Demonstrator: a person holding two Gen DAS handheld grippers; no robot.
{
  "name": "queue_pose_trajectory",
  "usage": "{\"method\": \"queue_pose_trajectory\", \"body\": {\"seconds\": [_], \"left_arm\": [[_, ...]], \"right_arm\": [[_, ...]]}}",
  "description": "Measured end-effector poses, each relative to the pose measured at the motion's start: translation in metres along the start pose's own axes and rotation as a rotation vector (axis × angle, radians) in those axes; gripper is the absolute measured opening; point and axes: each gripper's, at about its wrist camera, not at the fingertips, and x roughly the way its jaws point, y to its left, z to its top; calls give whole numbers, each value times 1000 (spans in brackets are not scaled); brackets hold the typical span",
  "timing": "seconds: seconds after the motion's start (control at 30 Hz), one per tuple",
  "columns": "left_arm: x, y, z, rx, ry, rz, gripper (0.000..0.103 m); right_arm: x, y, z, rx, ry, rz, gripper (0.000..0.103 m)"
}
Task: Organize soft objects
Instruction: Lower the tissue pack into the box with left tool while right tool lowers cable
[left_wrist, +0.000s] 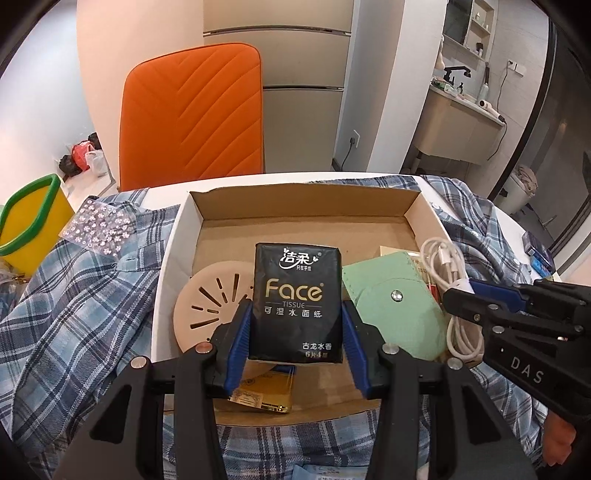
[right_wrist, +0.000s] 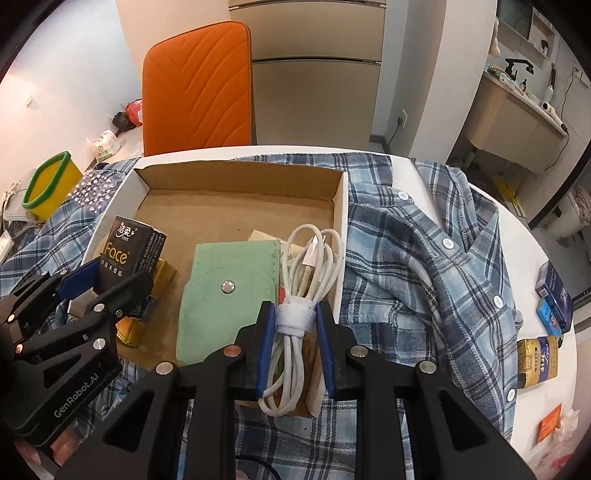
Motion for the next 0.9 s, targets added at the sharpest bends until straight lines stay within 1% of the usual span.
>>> {"method": "queue_pose_trajectory", "body": {"seconds": [0.07,0.13,0.2,0.23,0.27,0.3,0.33,0.37,0.53,0.67,0.9], "left_arm": [[0,2,0,-11,0,0,47],[-2,3,0,-19,-4,-2,53],[-4,4,1,-21,-18,2,63],[-5,5,2,-23,-24,4,65],[-7,5,2,-26,-29,3,65],[-8,6,2,-29,-31,1,66],[-9,7,3,-30,-32,-1,66],[-11,7,3,-32,-35,1,66],[-23,8,5,-31,-67,6,66],[-40,8,8,-31,-115,6,69],[-74,7,13,-20,-198,2,69]], "right_arm": [[0,-2,1,18,8,24,25],[0,-3,1,20,8,20,25],[-2,-3,1,16,0,11,25],[-3,-3,1,17,-2,10,28],[-5,-3,1,19,-6,12,32],[-6,-3,2,23,-11,14,45],[-8,-4,2,29,-23,15,60],[-12,-5,2,37,-45,16,63],[-27,-7,4,38,-79,12,63],[-42,-5,6,37,-114,5,63],[-80,-2,5,29,-198,1,63]]}}
